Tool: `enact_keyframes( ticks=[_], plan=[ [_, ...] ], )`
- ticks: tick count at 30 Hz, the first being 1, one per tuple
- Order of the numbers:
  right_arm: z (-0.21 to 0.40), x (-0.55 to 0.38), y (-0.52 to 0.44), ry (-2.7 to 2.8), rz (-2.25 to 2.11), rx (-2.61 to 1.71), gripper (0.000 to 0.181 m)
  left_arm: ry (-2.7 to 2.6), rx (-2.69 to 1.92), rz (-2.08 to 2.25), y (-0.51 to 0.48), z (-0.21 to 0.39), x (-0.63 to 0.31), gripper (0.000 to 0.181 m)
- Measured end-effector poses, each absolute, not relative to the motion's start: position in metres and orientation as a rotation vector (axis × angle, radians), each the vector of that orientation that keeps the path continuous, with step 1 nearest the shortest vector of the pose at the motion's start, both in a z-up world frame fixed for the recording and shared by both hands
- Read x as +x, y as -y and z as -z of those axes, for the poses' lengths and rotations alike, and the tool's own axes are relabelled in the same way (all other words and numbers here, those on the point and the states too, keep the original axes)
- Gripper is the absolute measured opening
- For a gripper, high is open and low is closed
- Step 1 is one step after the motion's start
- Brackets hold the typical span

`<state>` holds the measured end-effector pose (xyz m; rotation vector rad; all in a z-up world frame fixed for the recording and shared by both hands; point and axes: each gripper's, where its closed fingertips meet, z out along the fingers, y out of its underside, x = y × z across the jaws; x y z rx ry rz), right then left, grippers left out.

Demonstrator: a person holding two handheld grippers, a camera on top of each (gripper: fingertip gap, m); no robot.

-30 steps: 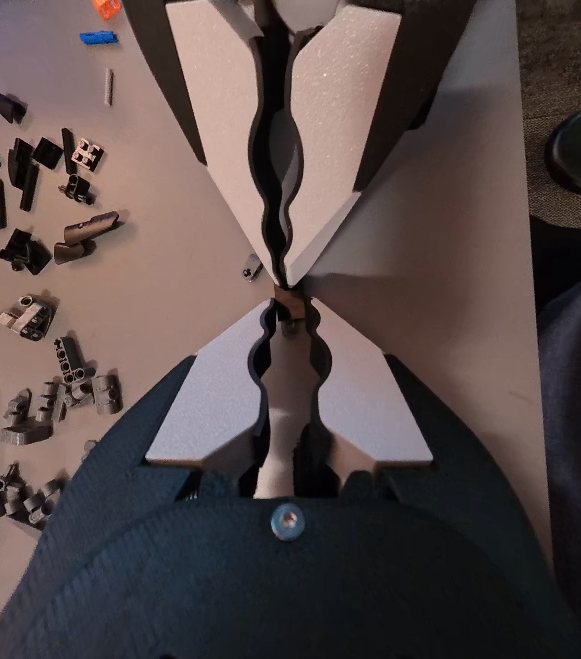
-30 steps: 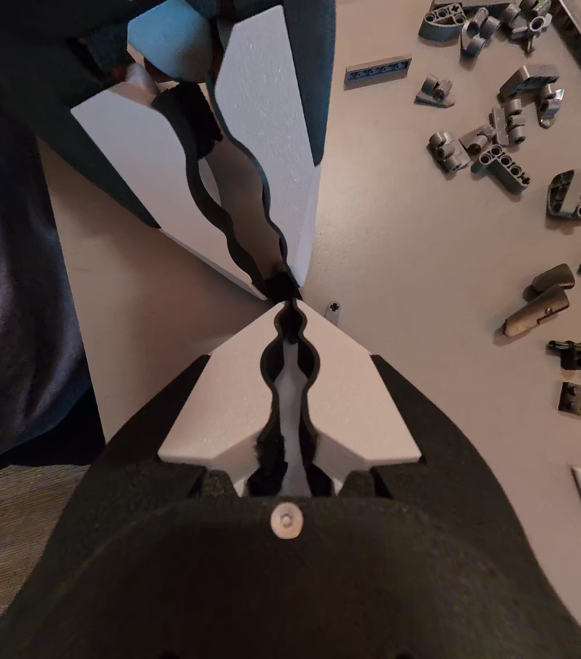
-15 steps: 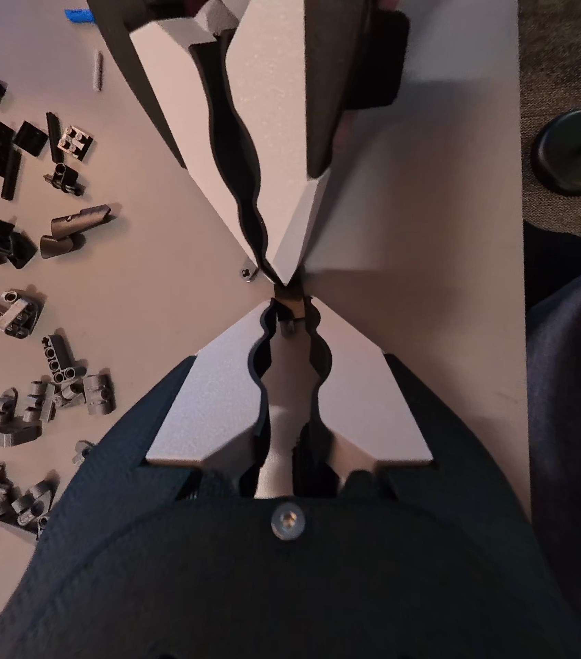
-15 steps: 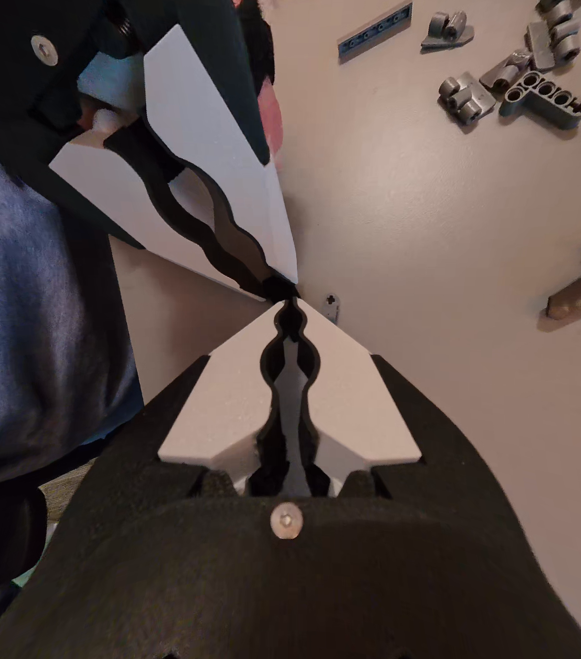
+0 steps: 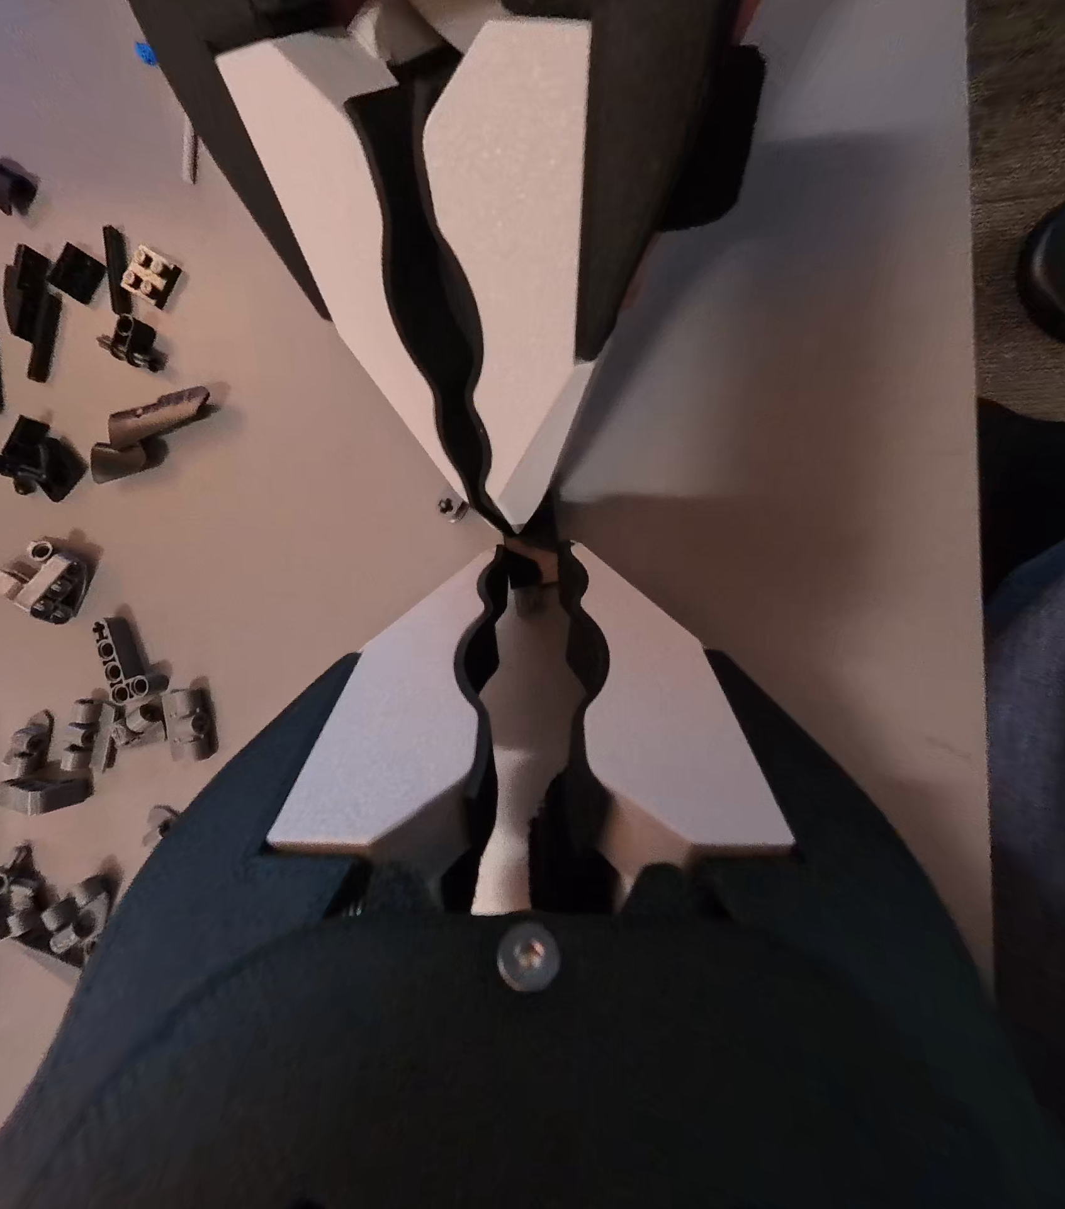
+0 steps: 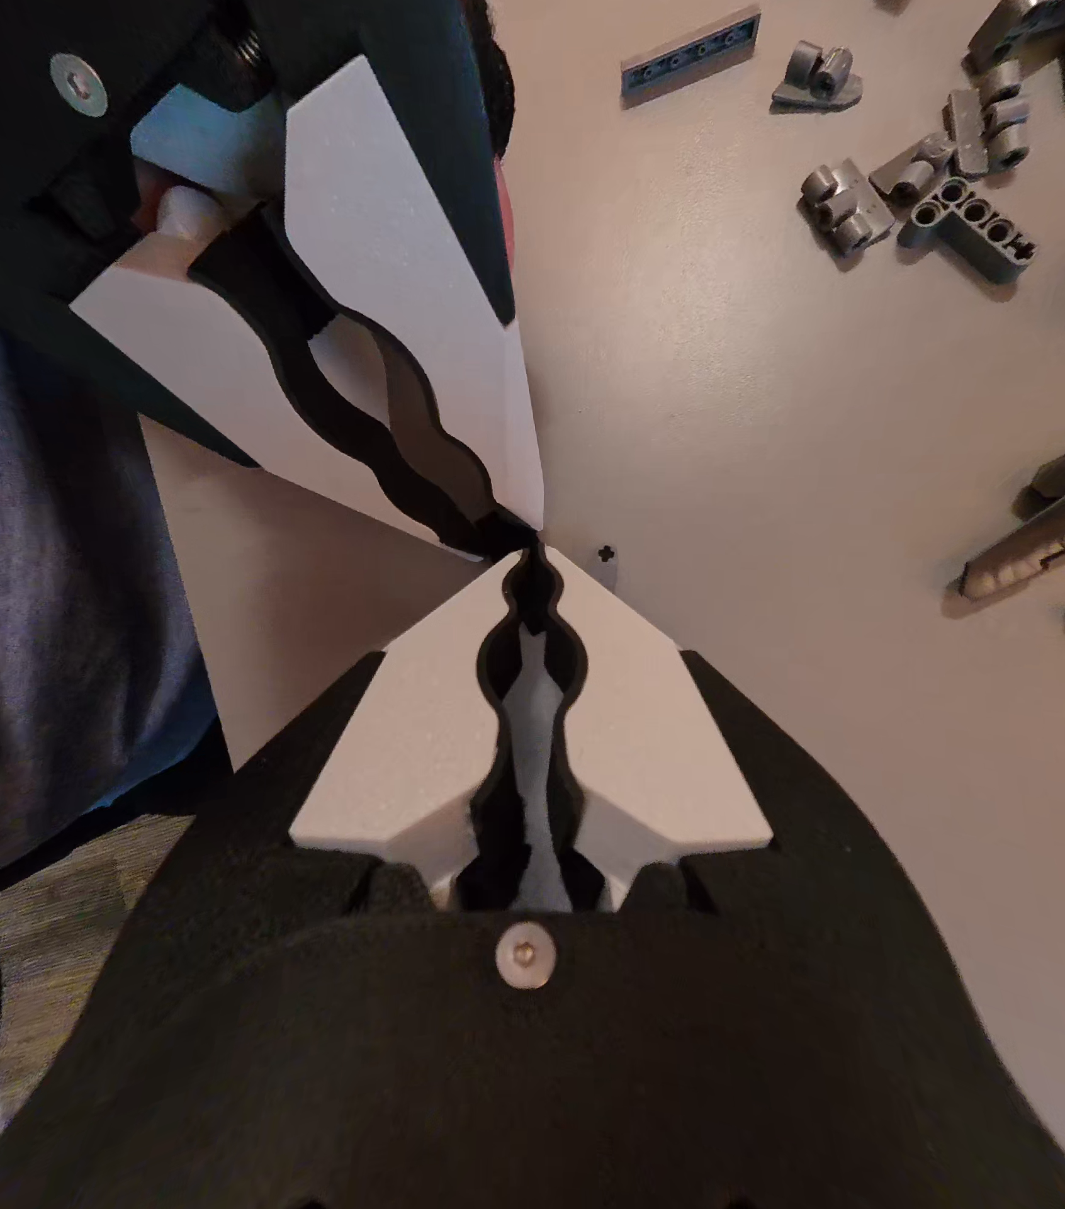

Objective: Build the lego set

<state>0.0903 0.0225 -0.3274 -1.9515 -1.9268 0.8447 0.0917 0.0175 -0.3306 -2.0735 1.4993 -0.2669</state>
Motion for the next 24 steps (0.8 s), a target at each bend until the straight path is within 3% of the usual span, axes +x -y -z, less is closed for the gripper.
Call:
enact_keyframes(
  ticks=[9,14,24],
  plan=[
    [0.327,0.092,-0.022,1.899,-0.757,-1.863,0.000,-1.430,-2.045,0.280,-0.017,0.328,0.093,0.013],
    [0.327,0.093,-0.022,1.886,-0.750,-1.846,0.000,-1.291,-2.053,0.439,-0.018,0.315,0.094,0.000],
    [0.327,0.093,-0.021,1.871,-0.771,-1.841,0.000,-1.379,-2.025,0.304,-0.018,0.328,0.098,0.000]
  ],
)
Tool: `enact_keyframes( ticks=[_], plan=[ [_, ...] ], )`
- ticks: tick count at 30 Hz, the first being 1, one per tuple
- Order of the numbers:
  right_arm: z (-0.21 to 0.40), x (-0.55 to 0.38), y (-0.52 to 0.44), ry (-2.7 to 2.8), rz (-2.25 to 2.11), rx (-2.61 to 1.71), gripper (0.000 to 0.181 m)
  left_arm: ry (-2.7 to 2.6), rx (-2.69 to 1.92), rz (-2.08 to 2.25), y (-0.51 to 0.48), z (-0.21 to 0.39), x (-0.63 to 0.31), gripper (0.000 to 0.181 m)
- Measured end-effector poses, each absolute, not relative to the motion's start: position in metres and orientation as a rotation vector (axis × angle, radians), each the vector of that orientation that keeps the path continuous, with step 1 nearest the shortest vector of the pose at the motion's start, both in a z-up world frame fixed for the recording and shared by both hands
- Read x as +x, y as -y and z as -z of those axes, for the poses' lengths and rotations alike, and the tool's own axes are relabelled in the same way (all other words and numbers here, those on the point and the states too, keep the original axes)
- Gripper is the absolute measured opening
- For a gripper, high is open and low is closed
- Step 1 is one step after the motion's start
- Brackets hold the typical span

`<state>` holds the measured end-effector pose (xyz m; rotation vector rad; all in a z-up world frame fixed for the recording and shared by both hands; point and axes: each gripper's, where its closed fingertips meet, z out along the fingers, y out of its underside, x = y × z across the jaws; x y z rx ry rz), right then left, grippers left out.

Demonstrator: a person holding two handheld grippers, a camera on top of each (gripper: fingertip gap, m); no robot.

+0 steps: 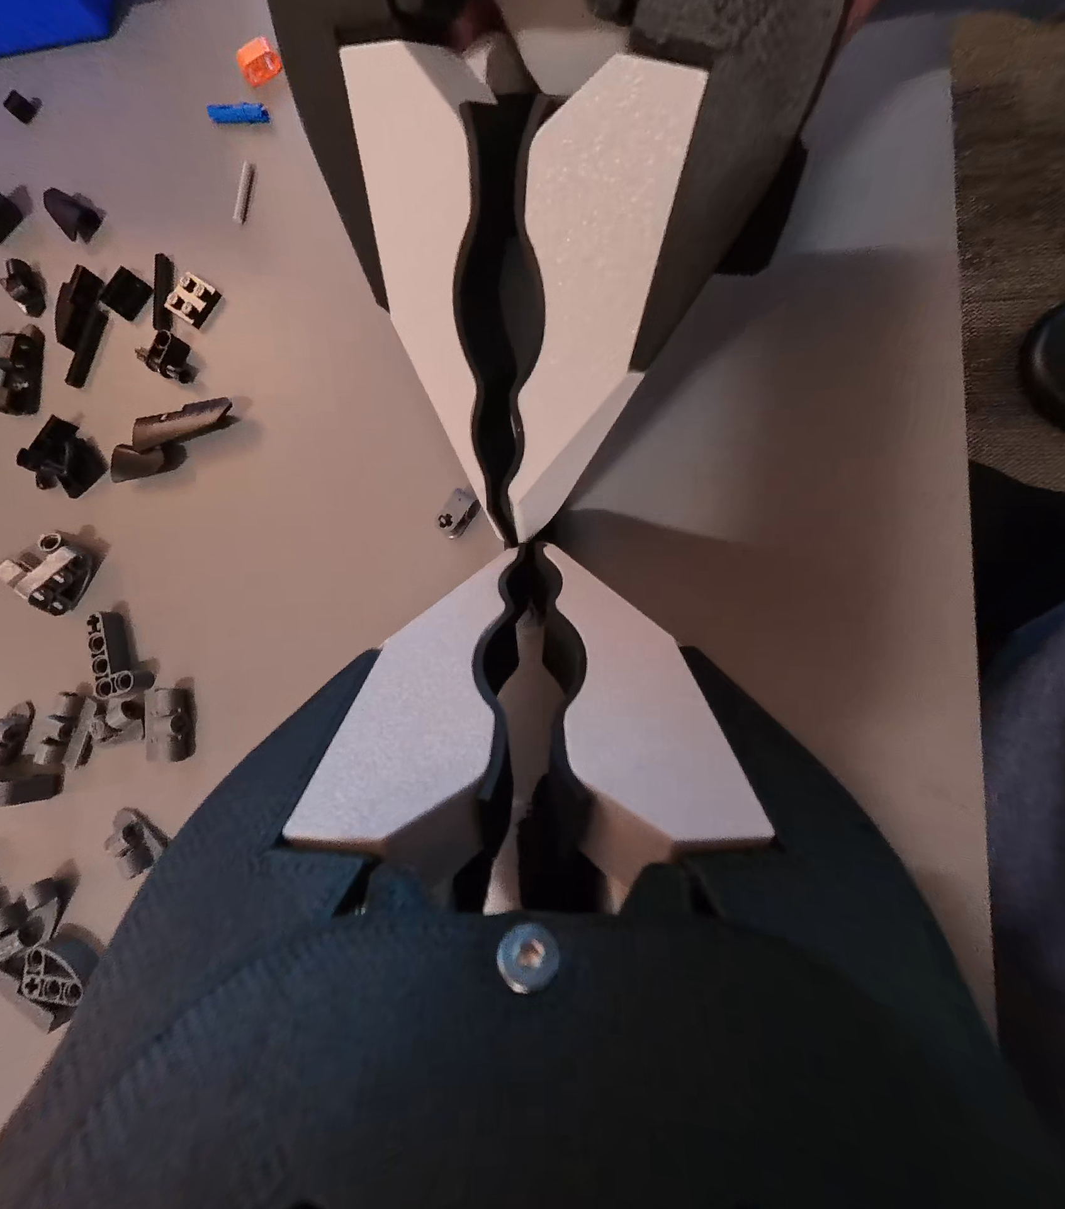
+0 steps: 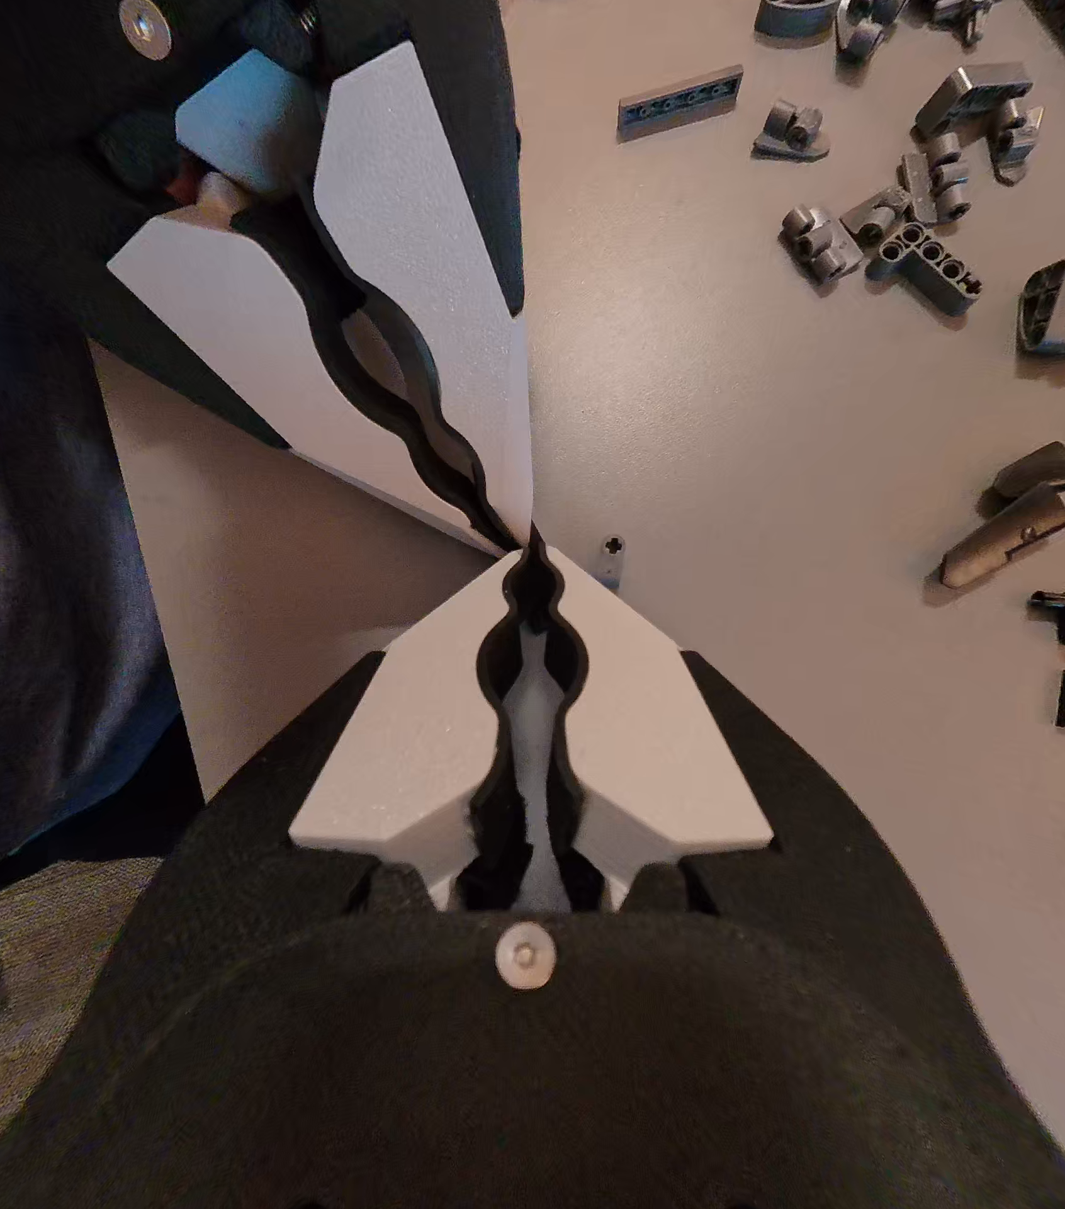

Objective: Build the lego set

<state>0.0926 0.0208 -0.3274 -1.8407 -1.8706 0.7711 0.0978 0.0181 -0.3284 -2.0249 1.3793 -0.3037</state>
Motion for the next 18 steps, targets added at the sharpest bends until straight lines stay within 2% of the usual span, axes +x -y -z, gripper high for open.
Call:
enact_keyframes(
  ticks=[9,14,18],
  plan=[
    [0.326,0.093,-0.024,1.811,-0.788,-1.867,0.000,-1.310,-2.043,0.377,-0.019,0.327,0.099,0.000],
    [0.302,0.108,-0.029,1.678,-0.872,-1.858,0.000,-1.189,-2.024,0.456,-0.022,0.298,0.084,0.000],
    [0.305,0.107,-0.031,1.718,-0.802,-1.857,0.000,-1.258,-2.048,0.422,-0.016,0.312,0.087,0.000]
  ],
)
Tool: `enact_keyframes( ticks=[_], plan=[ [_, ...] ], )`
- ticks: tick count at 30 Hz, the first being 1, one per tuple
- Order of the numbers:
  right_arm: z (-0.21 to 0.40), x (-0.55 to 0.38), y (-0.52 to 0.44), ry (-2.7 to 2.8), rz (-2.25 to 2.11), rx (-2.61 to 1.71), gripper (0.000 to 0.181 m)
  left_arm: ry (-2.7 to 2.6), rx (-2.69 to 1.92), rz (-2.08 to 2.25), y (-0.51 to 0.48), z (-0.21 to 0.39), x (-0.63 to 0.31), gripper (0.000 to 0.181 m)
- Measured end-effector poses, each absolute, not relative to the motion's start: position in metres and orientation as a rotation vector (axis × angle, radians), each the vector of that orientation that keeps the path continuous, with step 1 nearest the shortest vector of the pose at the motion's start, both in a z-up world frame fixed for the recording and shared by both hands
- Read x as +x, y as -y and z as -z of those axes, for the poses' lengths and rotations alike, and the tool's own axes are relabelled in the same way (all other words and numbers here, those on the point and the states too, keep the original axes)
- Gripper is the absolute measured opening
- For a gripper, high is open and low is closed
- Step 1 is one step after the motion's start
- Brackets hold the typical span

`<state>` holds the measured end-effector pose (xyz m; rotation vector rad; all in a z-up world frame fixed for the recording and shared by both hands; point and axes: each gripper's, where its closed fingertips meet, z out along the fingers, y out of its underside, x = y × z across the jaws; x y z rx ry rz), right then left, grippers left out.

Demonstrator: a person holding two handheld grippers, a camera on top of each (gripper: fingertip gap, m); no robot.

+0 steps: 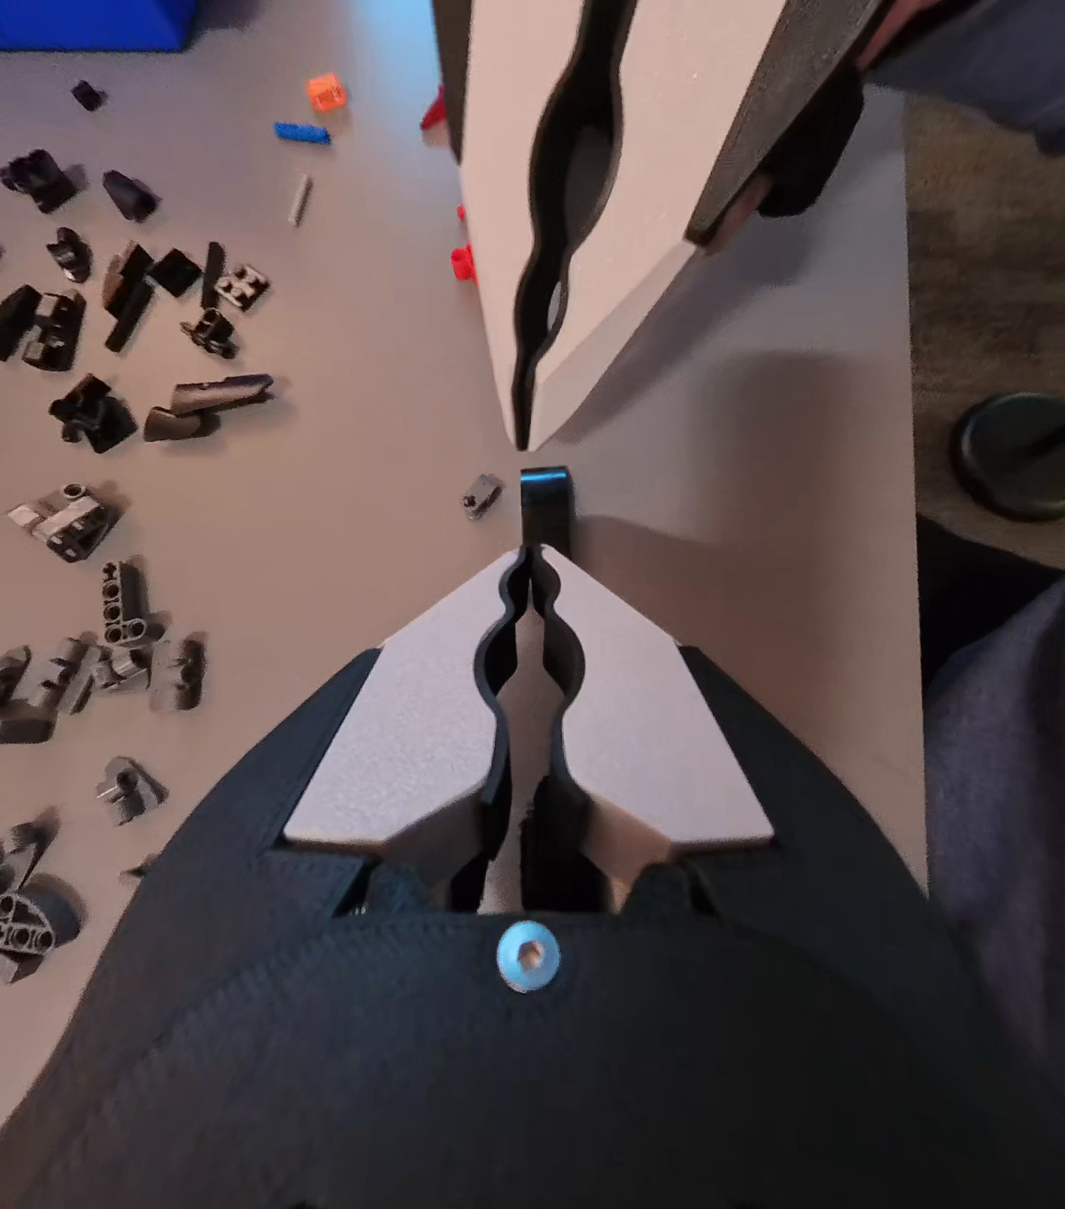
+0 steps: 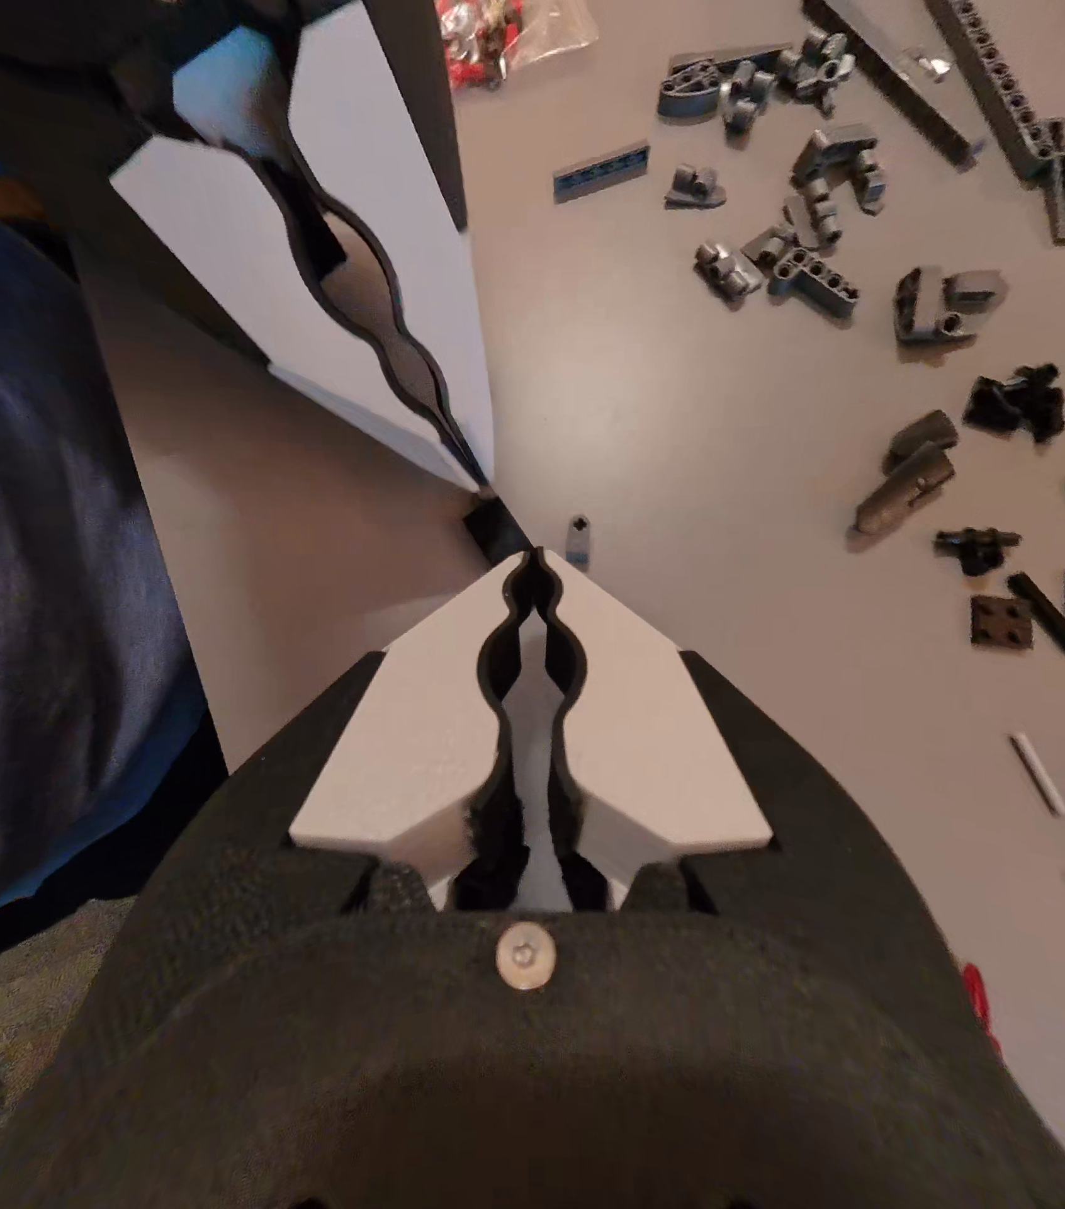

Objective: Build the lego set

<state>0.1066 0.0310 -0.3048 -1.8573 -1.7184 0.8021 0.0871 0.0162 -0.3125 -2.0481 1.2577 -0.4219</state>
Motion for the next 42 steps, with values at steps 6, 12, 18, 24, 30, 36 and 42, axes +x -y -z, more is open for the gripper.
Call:
enact_keyframes(
  ticks=[6,12,18,24,30,36,42],
  plan=[
    [0.327,0.095,-0.026,1.825,-0.697,-1.881,0.000,-1.318,-2.050,0.301,-0.018,0.328,0.092,0.000],
    [0.327,0.097,-0.027,1.858,-0.628,-1.907,0.000,-1.304,-2.083,0.323,-0.020,0.328,0.093,0.000],
    [0.328,0.094,-0.024,1.913,-0.591,-1.966,0.000,-1.289,-2.138,0.378,-0.022,0.329,0.095,0.000],
    [0.324,0.095,-0.033,1.810,-0.655,-2.004,0.000,-1.261,-2.128,0.410,-0.022,0.327,0.093,0.000],
    [0.301,0.125,-0.037,1.650,-0.700,-1.994,0.000,-1.238,-2.123,0.438,-0.016,0.308,0.079,0.000],
    [0.313,0.130,-0.026,1.680,-0.673,-1.979,0.000,-1.284,-2.099,0.390,-0.010,0.315,0.088,0.006],
    [0.330,0.122,-0.023,1.715,-0.634,-1.970,0.010,-1.295,-2.131,0.307,-0.015,0.330,0.090,0.023]
  ],
)
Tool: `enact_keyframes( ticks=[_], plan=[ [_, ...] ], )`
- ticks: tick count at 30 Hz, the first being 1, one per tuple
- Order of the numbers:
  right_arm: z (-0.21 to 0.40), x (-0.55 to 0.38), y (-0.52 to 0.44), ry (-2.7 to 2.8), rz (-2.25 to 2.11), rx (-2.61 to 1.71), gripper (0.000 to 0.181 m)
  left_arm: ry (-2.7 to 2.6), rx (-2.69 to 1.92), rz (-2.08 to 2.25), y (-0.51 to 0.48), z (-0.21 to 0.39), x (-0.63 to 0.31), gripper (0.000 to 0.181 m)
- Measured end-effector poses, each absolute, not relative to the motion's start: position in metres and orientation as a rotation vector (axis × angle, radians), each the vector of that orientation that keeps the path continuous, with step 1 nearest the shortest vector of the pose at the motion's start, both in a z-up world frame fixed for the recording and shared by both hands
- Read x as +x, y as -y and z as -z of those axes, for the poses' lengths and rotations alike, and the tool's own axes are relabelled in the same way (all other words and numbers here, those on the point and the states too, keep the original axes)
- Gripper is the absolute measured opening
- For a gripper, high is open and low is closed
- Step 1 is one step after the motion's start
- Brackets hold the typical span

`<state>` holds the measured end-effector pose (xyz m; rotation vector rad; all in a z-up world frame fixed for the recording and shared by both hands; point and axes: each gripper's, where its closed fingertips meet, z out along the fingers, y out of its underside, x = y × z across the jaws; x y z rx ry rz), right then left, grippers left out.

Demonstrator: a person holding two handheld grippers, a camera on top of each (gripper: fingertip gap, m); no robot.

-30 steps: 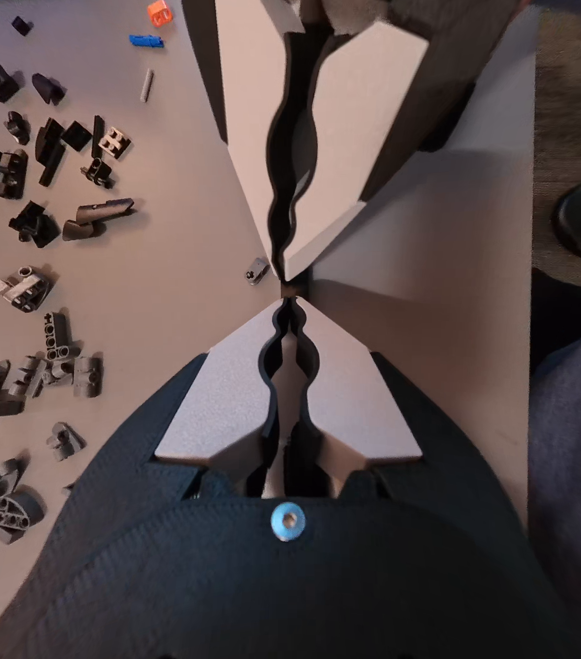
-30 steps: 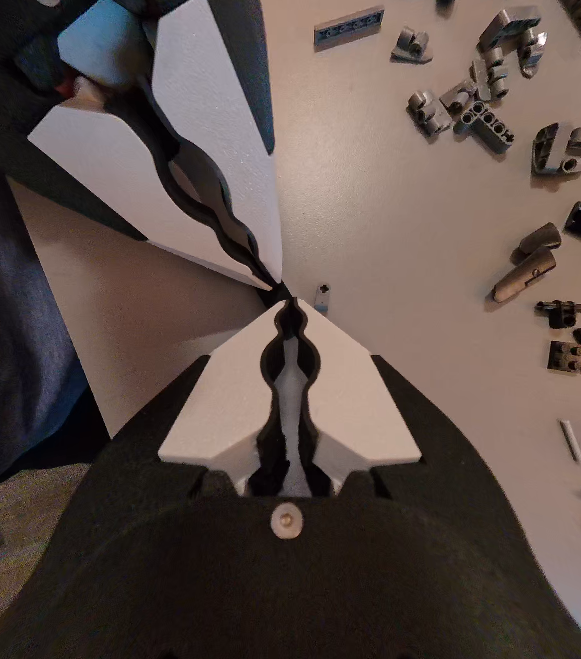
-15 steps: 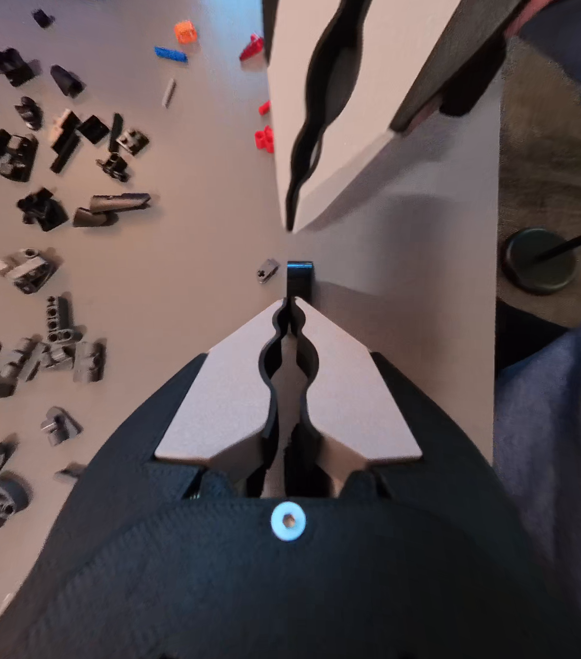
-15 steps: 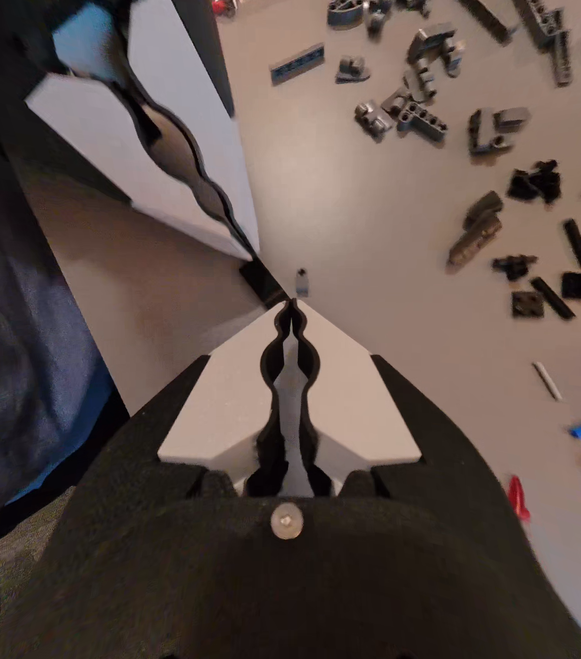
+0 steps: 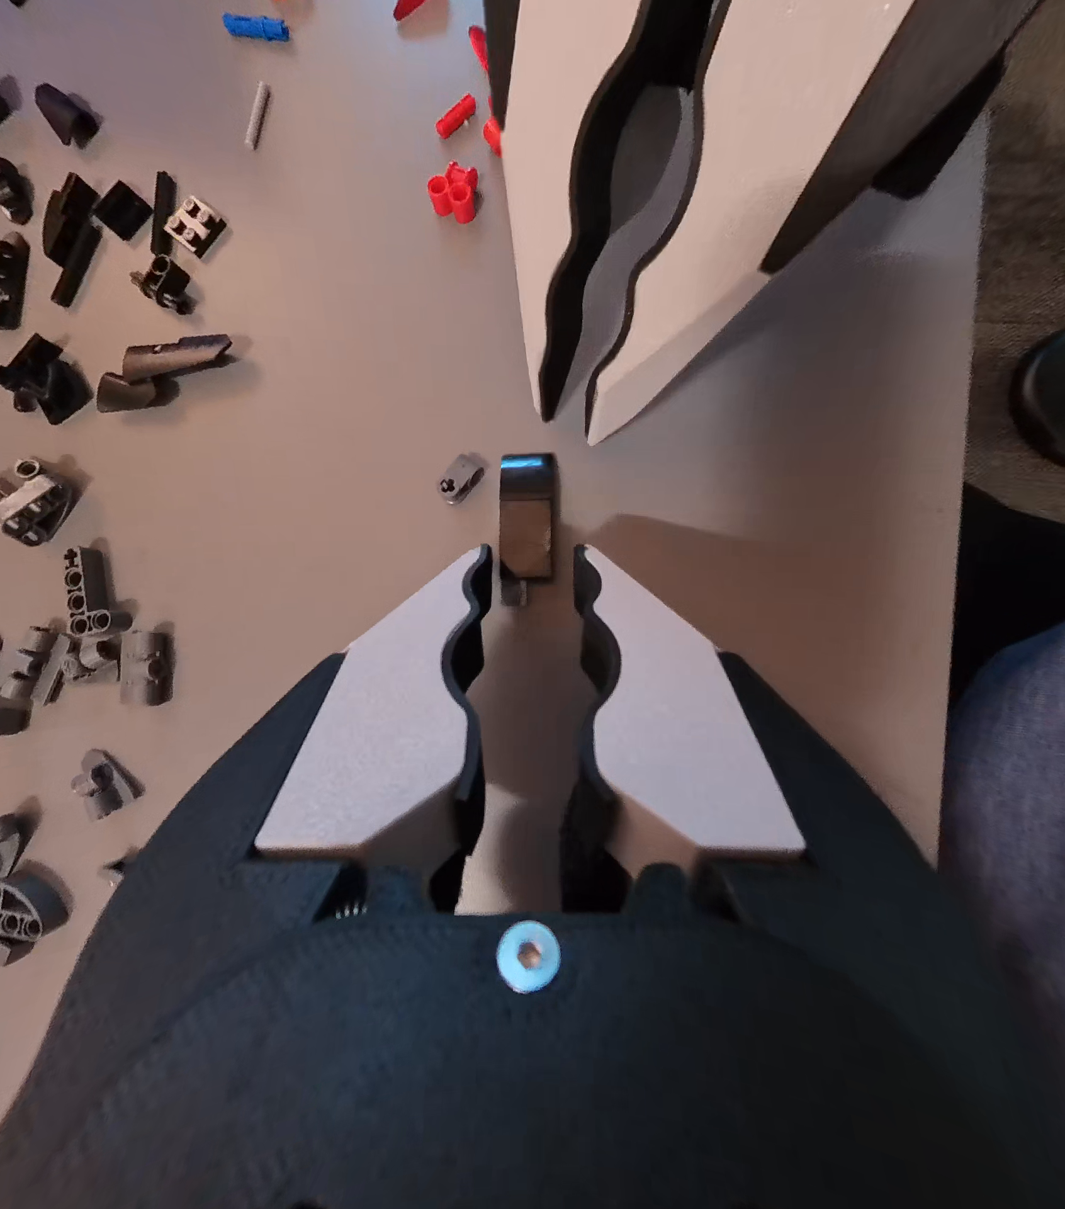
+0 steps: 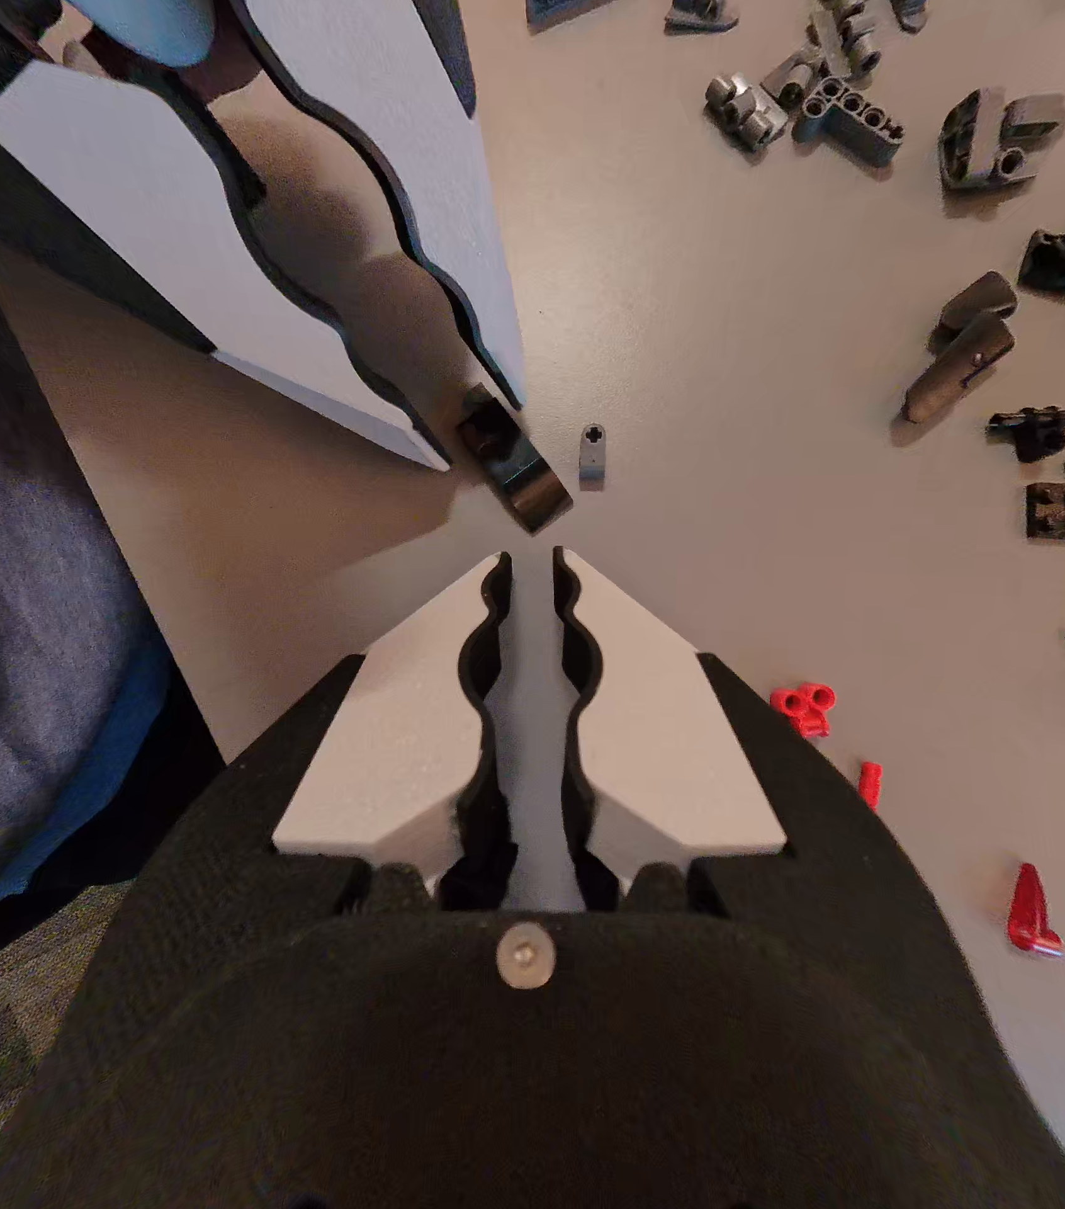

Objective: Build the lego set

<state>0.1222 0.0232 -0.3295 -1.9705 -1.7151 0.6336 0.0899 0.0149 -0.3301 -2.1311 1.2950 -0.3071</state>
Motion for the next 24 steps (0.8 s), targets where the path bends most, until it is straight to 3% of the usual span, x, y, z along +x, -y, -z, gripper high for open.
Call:
enact_keyframes(
  ticks=[6,9,12,19,24],
  plan=[
    [0.329,0.118,-0.025,1.702,-0.660,-1.939,0.013,-1.289,-2.123,0.333,-0.017,0.333,0.095,0.014],
    [0.319,0.118,-0.028,1.683,-0.661,-1.861,0.034,-1.241,-2.163,0.453,-0.017,0.330,0.092,0.014],
    [0.304,0.115,-0.028,1.704,-0.562,-1.674,0.039,-1.107,-2.184,0.729,-0.016,0.311,0.093,0.014],
    [0.284,0.100,-0.021,1.782,-0.208,-1.296,0.013,-1.009,-2.207,1.124,-0.003,0.283,0.097,0.014],
    [0.275,0.101,-0.019,1.737,-0.301,-1.315,0.005,-0.973,-2.084,1.121,-0.008,0.262,0.098,0.021]
  ],
)
